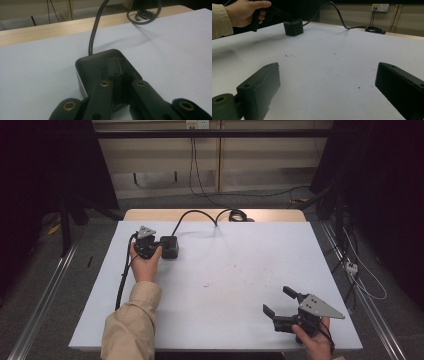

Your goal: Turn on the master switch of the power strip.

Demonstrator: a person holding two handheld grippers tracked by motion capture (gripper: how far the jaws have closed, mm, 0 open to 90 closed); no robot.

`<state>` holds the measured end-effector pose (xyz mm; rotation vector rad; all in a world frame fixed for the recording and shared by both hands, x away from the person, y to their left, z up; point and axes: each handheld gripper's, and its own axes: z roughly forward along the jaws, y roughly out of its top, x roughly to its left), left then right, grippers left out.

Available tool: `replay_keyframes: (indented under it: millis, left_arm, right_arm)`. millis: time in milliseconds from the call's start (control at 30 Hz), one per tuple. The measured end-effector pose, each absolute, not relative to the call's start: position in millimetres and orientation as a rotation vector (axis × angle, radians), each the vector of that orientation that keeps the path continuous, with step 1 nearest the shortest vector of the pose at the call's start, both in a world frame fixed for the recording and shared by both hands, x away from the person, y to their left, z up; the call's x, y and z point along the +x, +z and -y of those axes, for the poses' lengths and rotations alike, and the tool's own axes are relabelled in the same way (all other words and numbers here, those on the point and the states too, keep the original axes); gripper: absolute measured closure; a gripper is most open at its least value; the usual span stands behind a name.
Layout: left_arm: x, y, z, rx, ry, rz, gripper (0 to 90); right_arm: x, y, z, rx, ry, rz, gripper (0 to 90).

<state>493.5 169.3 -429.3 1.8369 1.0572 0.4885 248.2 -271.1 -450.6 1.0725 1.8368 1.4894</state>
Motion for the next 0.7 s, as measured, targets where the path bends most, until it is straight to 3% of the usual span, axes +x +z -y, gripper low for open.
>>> replay_keyframes:
  millis: [700]
  left_arm:
    - [492.5,-429.2,-167.6,1.854,0.507,-1.048,90.0]
  right_arm:
    - [247.7,-450.3,271.6,1.07,1.494,-1.833,5.5]
